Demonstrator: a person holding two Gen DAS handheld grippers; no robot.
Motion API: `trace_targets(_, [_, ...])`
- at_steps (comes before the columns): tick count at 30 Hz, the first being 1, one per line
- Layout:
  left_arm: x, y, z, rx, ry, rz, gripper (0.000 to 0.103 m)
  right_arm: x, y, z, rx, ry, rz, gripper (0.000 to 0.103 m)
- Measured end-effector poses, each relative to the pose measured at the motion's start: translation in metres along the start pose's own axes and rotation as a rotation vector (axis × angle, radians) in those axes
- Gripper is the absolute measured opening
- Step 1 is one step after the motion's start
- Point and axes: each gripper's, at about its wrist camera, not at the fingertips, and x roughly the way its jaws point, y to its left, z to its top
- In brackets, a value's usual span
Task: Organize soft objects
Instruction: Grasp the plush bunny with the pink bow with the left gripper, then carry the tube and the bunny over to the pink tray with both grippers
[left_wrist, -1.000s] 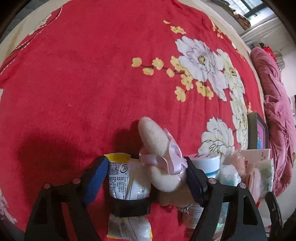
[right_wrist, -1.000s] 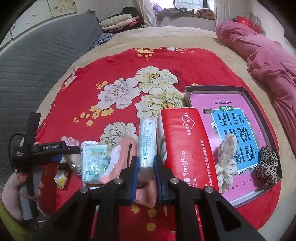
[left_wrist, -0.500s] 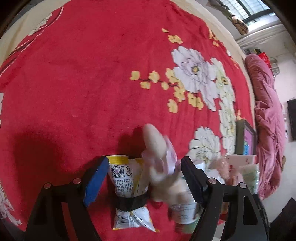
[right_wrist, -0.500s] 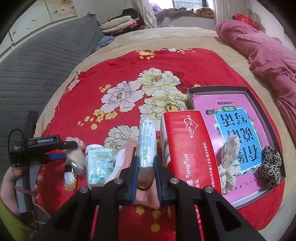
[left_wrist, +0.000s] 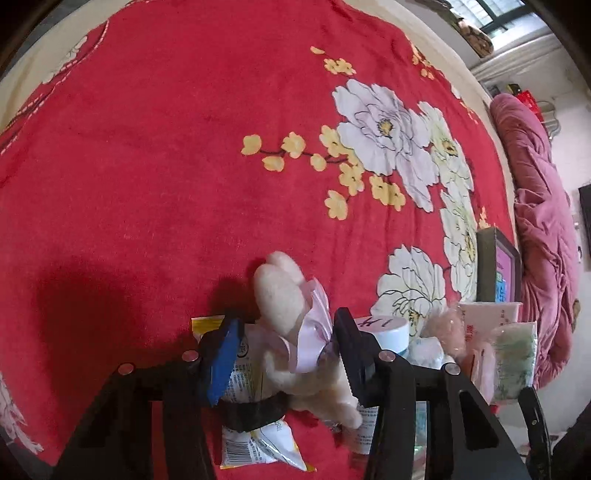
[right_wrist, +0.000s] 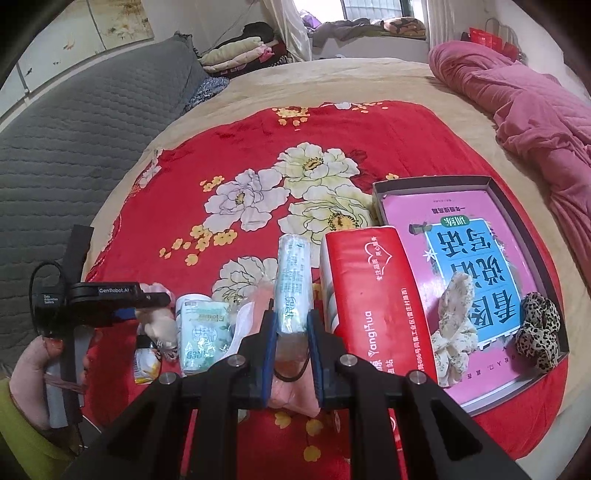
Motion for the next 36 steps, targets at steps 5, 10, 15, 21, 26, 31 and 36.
trace_targets(5, [-0.012,0.001,-0.001,-0.006,-0.017,-0.057,0.034,-0.004,-0.001,-0.001,0.010,-0.005,0.003,0.017])
trace_targets(10, [-0.030,-0.004,-0.005,0.021,-0.044,-0.085,0.034,-0.008,-0.001,0.000,0.013,-0.012,0.011,0.017])
trace_targets(15, [-0.043,-0.009,-0.013,0.041,-0.059,-0.123,0.027,-0.016,0.003,0.001,0.009,-0.030,0.018,0.017])
trace_targets(21, [-0.061,-0.025,-0.027,0.089,-0.093,-0.163,0.024,-0.027,0.008,0.003,-0.001,-0.052,0.025,0.017])
trace_targets(26, [-0.083,-0.042,-0.039,0.143,-0.129,-0.182,0.024,-0.039,0.011,0.004,-0.007,-0.073,0.030,0.017])
trace_targets(31, [-0.107,-0.065,-0.051,0.206,-0.165,-0.199,0.024,-0.050,0.011,0.003,-0.011,-0.090,0.021,0.017])
trace_targets(36, [-0.127,-0.098,-0.064,0.277,-0.184,-0.227,0.024,-0.066,0.003,0.005,-0.004,-0.118,0.009,0.017])
